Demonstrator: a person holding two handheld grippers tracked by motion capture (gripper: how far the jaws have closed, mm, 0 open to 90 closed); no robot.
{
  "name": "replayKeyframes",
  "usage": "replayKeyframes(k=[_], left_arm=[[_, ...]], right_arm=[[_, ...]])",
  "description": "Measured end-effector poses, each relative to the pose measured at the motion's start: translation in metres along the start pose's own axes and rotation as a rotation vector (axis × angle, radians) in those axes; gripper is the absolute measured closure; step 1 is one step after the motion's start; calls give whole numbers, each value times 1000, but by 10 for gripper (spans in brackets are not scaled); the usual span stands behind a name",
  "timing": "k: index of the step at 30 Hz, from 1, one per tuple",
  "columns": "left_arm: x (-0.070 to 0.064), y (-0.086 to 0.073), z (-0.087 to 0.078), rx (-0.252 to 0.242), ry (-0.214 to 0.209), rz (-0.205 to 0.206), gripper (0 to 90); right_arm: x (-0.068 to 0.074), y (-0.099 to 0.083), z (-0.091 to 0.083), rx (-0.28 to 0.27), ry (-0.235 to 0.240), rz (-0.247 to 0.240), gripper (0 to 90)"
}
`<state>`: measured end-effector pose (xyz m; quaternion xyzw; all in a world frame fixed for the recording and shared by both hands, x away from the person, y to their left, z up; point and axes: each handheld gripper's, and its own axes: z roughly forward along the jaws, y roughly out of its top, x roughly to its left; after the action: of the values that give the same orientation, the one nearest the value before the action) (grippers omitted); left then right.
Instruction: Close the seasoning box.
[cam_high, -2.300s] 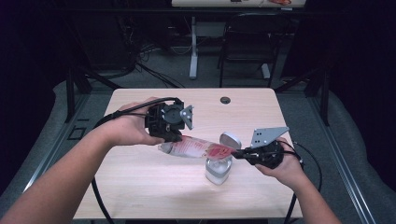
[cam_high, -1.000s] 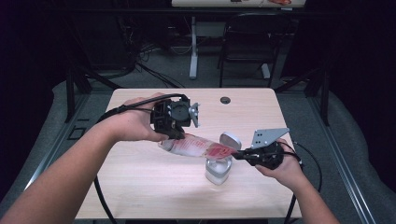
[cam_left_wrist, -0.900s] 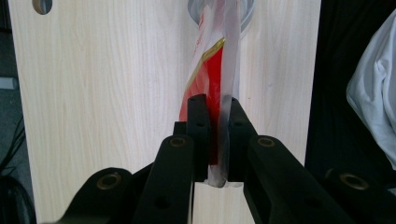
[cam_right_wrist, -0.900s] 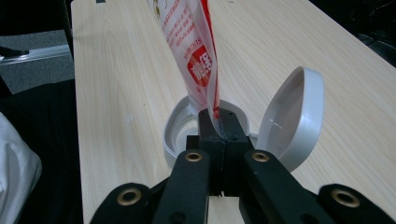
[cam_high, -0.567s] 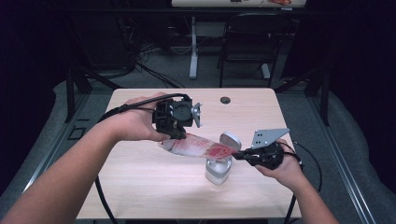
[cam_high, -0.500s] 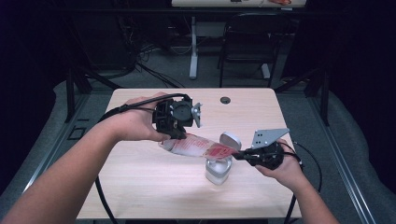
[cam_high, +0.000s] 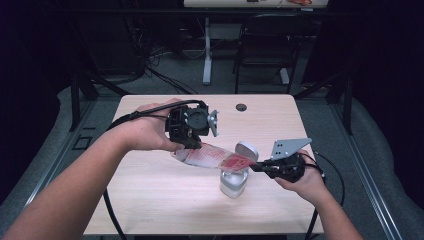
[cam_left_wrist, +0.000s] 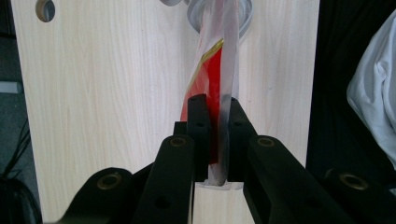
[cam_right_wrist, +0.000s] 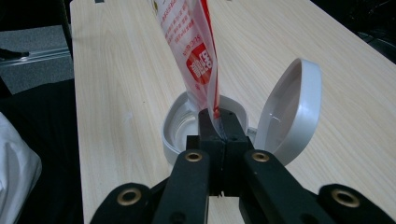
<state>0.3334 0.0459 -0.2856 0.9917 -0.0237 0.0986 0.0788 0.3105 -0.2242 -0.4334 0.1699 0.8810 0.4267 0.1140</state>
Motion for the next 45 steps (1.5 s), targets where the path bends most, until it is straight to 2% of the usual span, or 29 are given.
replayKeyframes(k=[28, 45], left_arm=[[1, 3, -3, -4, 4, 3, 846], [0, 3, -1, -26, -1, 5, 846]], right_arm=[[0, 1, -4, -1, -8, -2, 900], [0, 0, -8, 4, -11, -3, 900]])
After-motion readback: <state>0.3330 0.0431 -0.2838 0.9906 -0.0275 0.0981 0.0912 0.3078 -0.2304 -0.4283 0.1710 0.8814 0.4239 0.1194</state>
